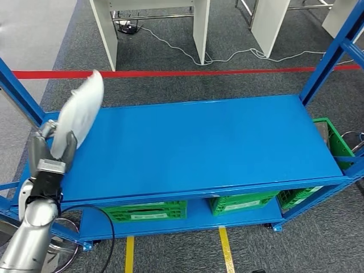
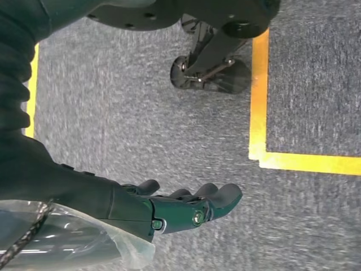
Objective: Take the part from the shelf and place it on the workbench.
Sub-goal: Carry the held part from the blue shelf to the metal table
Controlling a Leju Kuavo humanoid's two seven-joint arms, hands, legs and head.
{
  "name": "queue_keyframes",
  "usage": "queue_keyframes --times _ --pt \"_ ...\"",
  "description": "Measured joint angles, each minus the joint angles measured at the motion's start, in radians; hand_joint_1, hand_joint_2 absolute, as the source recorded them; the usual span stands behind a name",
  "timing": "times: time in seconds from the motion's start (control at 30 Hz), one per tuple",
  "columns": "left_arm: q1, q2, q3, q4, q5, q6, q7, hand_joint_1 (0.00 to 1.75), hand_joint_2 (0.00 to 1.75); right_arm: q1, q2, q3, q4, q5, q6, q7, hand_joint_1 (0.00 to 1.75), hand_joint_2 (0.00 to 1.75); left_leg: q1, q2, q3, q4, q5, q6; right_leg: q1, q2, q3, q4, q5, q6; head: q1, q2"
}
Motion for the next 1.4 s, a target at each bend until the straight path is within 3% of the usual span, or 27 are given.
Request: queue_keyframes --times 0.1,0.17,0.27,0.3,0.33,0.37,0.43,0.5,0.6,0.63,0.7,0.77,0.8,0.83,0.87,0.93,1.0,1.03,1.1,1.13,1.17,1.23,1.3,1.33,1.37,1.4 --pt "-0.028 -0.038 0.001 -0.041 0.044 0.019 -0.003 1.75 1.75 0.000 0.001 0.008 0.000 0.005 -0.004 0.001 0.00 1.75 0.000 -0.001 -0.004 0.002 -0.001 -0.014 0.000 0.001 0.006 -0.013 0.000 -0.014 0.000 0.000" --pt "-0.044 -0.058 -0.003 -0.072 0.059 0.055 -0.004 1.75 1.75 0.000 0.003 0.010 0.000 0.005 -0.009 0.002 0.00 1.75 0.002 0.000 -0.017 0.041 -0.035 -0.024 -0.004 0.001 0.007 -0.017 0.007 -0.027 -0.003 0.000" --pt "-0.056 -0.083 -0.018 -0.119 0.070 0.131 -0.006 1.75 1.75 0.000 0.006 0.010 0.000 0.004 -0.016 0.003 0.00 1.75 0.004 0.001 -0.085 0.225 -0.138 -0.034 -0.004 0.000 0.007 -0.018 0.011 -0.033 -0.007 0.000" --pt "-0.053 -0.089 -0.024 -0.133 0.072 0.155 -0.009 1.75 1.75 0.001 0.008 0.010 0.000 0.004 -0.017 0.003 0.00 1.75 0.004 0.001 -0.100 0.270 -0.153 -0.035 -0.004 0.000 0.006 -0.018 0.011 -0.033 -0.007 0.000" --pt "-0.050 -0.095 -0.029 -0.146 0.075 0.175 -0.012 1.75 1.75 0.001 0.010 0.010 0.000 0.004 -0.019 0.003 0.00 1.75 0.004 0.001 -0.100 0.281 -0.149 -0.035 -0.003 0.000 0.006 -0.017 0.011 -0.033 -0.007 0.000" --pt "-0.048 -0.099 -0.034 -0.158 0.079 0.192 -0.017 1.75 1.75 0.001 0.011 0.010 0.000 0.004 -0.020 0.003 0.00 1.75 0.004 0.001 -0.081 0.249 -0.124 -0.033 -0.003 0.000 0.006 -0.016 0.012 -0.032 -0.007 0.000" --pt "-0.046 -0.104 -0.039 -0.182 0.084 0.226 -0.027 1.75 1.75 0.001 0.016 0.011 0.000 0.005 -0.023 0.003 0.00 1.75 0.003 0.001 -0.010 0.116 -0.059 -0.026 -0.002 0.000 0.005 -0.015 0.014 -0.029 -0.007 0.000" --pt "-0.046 -0.105 -0.040 -0.202 0.086 0.255 -0.036 1.75 1.75 0.000 0.019 0.012 0.000 0.006 -0.027 0.003 0.00 1.75 0.000 0.001 0.035 0.018 -0.028 -0.018 0.000 0.000 0.000 -0.013 0.018 -0.021 -0.006 0.000" --pt "-0.036 -0.103 -0.035 -0.223 0.095 0.276 -0.042 1.75 1.75 0.001 0.020 0.015 0.000 0.006 -0.030 0.003 0.00 1.75 -0.002 0.000 0.032 -0.003 -0.018 -0.004 -0.001 -0.001 -0.011 -0.012 0.028 -0.002 -0.005 0.000" --pt "-0.032 -0.102 -0.033 -0.229 0.098 0.279 -0.043 1.75 1.75 0.002 0.021 0.015 0.000 0.006 -0.031 0.003 0.00 1.75 -0.001 0.001 0.028 -0.006 -0.011 0.003 -0.002 -0.001 -0.018 -0.006 0.020 0.004 -0.005 0.000" --pt "-0.030 -0.101 -0.031 -0.237 0.101 0.283 -0.045 1.75 1.75 0.002 0.021 0.016 0.000 0.006 -0.032 0.003 0.00 1.75 0.002 0.004 0.017 -0.013 0.005 0.018 -0.003 -0.001 -0.045 0.055 -0.039 0.013 -0.002 0.000" --pt "-0.028 -0.100 -0.029 -0.241 0.101 0.286 -0.047 1.75 1.75 0.002 0.021 0.016 0.000 0.006 -0.032 0.003 0.00 1.75 0.001 0.005 -0.002 -0.012 0.018 0.024 -0.004 -0.001 -0.087 0.181 -0.124 0.020 0.001 0.000" --pt "-0.026 -0.100 -0.028 -0.241 0.101 0.287 -0.048 1.75 1.75 0.002 0.021 0.016 0.000 0.006 -0.032 0.003 0.00 1.75 0.000 0.005 -0.013 -0.011 0.025 0.024 -0.004 -0.001 -0.099 0.236 -0.148 0.022 0.001 0.000" --pt "-0.024 -0.099 -0.027 -0.241 0.101 0.288 -0.048 1.75 1.75 0.002 0.021 0.017 0.000 0.006 -0.032 0.003 0.00 1.75 0.000 0.006 -0.023 -0.010 0.033 0.024 -0.004 -0.001 -0.098 0.261 -0.151 0.023 0.001 0.000" --pt "-0.022 -0.099 -0.026 -0.242 0.101 0.288 -0.048 1.75 1.75 0.001 0.021 0.017 0.000 0.006 -0.032 0.003 0.00 1.75 -0.001 0.005 -0.033 -0.010 0.041 0.022 -0.004 -0.001 -0.078 0.250 -0.136 0.022 0.001 0.000" --pt "-0.019 -0.099 -0.025 -0.245 0.101 0.288 -0.049 1.75 1.75 -0.001 0.021 0.017 0.000 0.006 -0.032 0.003 0.00 1.75 -0.001 0.005 -0.049 -0.007 0.055 0.017 -0.003 -0.001 0.009 0.135 -0.085 0.016 0.001 0.000" --pt "-0.017 -0.099 -0.023 -0.250 0.101 0.288 -0.049 1.75 1.75 -0.005 0.021 0.018 0.000 0.007 -0.032 0.003 0.00 1.75 -0.004 0.005 -0.059 -0.006 0.068 0.008 -0.001 0.000 0.098 0.004 -0.070 0.009 0.000 0.000" --pt "-0.017 -0.099 -0.022 -0.252 0.101 0.289 -0.049 1.75 1.75 -0.006 0.021 0.018 0.000 0.007 -0.032 0.003 0.00 1.75 -0.004 0.006 -0.062 -0.006 0.076 0.002 0.001 0.001 0.117 -0.031 -0.073 0.006 0.000 0.000" --pt "-0.015 -0.098 -0.021 -0.253 0.101 0.290 -0.049 1.75 1.75 -0.005 0.022 0.019 0.000 0.007 -0.033 0.003 0.00 1.75 -0.003 0.006 -0.065 -0.009 0.091 -0.010 0.003 0.001 0.112 -0.048 -0.069 -0.004 0.000 0.000" --pt "-0.014 -0.098 -0.020 -0.253 0.101 0.290 -0.050 1.75 1.75 -0.004 0.022 0.019 0.000 0.006 -0.033 0.004 0.00 1.75 -0.002 0.005 -0.069 -0.006 0.085 -0.016 0.003 -0.001 0.104 -0.049 -0.061 -0.013 0.000 0.000" --pt "-0.013 -0.097 -0.019 -0.254 0.101 0.291 -0.050 1.75 1.75 -0.003 0.023 0.019 0.000 0.006 -0.033 0.004 0.00 1.75 -0.001 0.004 -0.077 0.008 0.062 -0.022 0.001 -0.003 0.098 -0.051 -0.050 -0.023 -0.001 0.000" --pt "-0.011 -0.094 -0.017 -0.254 0.100 0.291 -0.051 1.75 1.75 -0.004 0.023 0.019 0.000 0.006 -0.033 0.004 0.00 1.75 0.002 0.003 -0.102 0.096 -0.033 -0.031 -0.001 -0.007 0.078 -0.052 -0.025 -0.036 -0.005 0.000" --pt "-0.008 -0.093 -0.016 -0.254 0.101 0.291 -0.051 1.75 1.75 -0.003 0.023 0.019 0.000 0.005 -0.033 0.004 0.00 1.75 0.004 0.003 -0.123 0.224 -0.113 -0.037 0.000 -0.008 0.049 -0.049 -0.003 -0.039 -0.007 0.000" --pt "-0.006 -0.093 -0.016 -0.254 0.101 0.291 -0.051 1.75 1.75 -0.002 0.023 0.019 0.000 0.005 -0.033 0.004 0.00 1.75 0.004 0.003 -0.121 0.263 -0.120 -0.039 0.001 -0.008 0.034 -0.047 0.007 -0.038 -0.006 0.000" --pt "-0.005 -0.093 -0.016 -0.254 0.101 0.291 -0.051 1.75 1.75 -0.002 0.023 0.019 0.000 0.005 -0.033 0.004 0.00 1.75 0.004 0.003 -0.104 0.269 -0.107 -0.039 0.001 -0.008 0.018 -0.043 0.015 -0.037 -0.007 0.000" --pt "-0.005 -0.093 -0.016 -0.254 0.101 0.291 -0.051 1.75 1.75 -0.001 0.023 0.019 0.000 0.005 -0.033 0.004 0.00 1.75 0.004 0.003 -0.070 0.238 -0.081 -0.038 0.001 -0.008 0.004 -0.038 0.023 -0.034 -0.007 0.000"
